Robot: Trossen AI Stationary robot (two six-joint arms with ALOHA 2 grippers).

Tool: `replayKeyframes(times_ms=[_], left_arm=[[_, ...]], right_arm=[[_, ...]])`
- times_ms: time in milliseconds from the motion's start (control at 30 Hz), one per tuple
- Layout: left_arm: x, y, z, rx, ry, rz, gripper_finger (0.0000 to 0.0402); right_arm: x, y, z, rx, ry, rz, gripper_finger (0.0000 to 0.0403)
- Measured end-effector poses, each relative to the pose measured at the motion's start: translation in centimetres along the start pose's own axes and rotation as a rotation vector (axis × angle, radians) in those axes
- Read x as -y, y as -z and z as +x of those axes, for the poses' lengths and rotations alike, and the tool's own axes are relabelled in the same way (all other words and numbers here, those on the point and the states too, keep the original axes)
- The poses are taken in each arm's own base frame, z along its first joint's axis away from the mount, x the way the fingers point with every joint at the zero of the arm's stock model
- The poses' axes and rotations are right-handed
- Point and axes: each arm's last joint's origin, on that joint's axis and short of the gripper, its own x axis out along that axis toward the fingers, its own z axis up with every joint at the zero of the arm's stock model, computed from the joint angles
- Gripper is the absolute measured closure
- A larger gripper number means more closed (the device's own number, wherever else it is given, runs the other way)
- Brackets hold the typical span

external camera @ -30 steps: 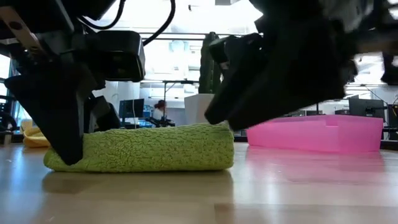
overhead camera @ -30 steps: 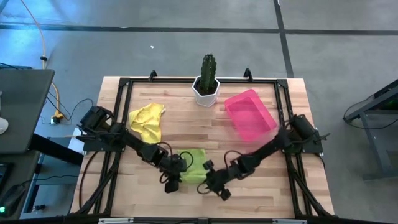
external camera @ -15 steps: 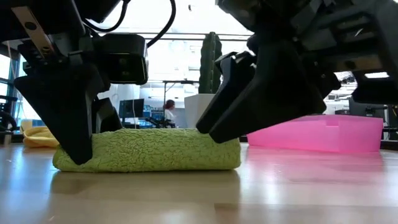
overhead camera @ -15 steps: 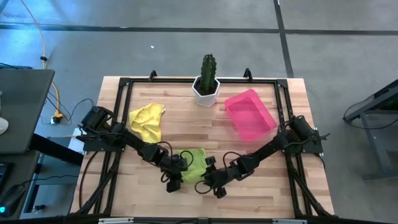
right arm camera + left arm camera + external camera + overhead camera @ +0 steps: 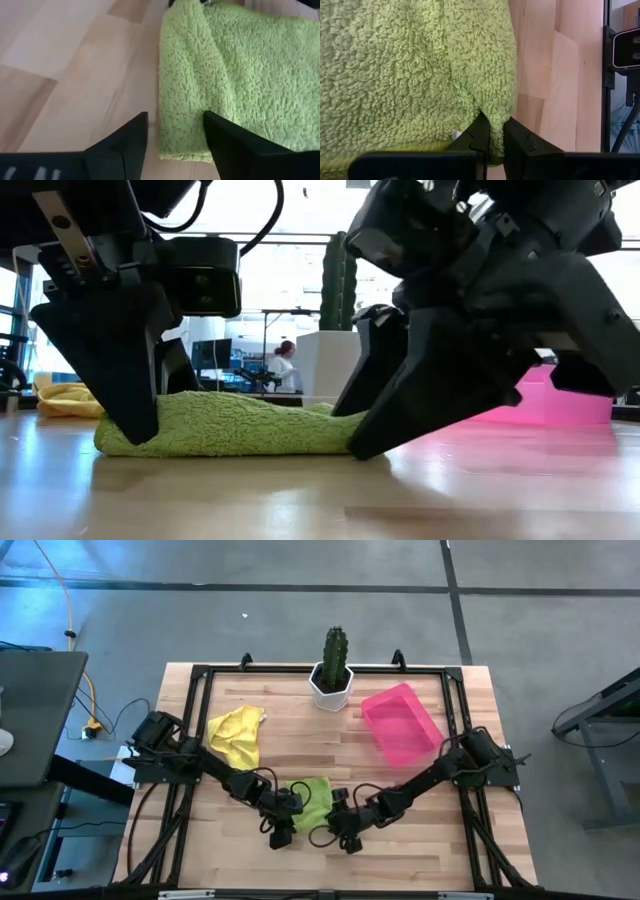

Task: Roll microfiber towels into tight, uniform cylinder then place into a basket
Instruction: Roll the green towel

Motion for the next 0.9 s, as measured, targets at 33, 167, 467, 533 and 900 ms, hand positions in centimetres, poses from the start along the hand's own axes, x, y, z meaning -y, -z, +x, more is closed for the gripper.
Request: replayKeyframes(times_ms=[33, 167, 467, 533, 900], left_arm=[[0.0, 0.0, 0.0, 0.0, 0.001, 0.0, 0.0381], [0.1, 0.0, 0.0, -0.007, 0.017, -0.009, 0.038], [0.2, -0.2, 0.0, 0.022, 0.025, 0.065, 0.0337], [0.2, -0.2, 0.1, 0.03, 0.018, 0.143, 0.0323], [0.7, -0.3, -4.0, 0.116, -0.27, 0.433, 0.0287]], right_arm=[[0.0, 0.0, 0.1, -0.003, 0.001, 0.013, 0.0226], [0.3, 0.2, 0.1, -0.021, 0.012, 0.05, 0.027], [0.3, 0.4, 0.1, -0.045, 0.024, 0.143, 0.039], [0.3, 0.4, 0.1, -0.049, 0.011, 0.173, 0.0386], [1.6, 0.3, 0.5, -0.081, -0.187, 0.388, 0.0399]])
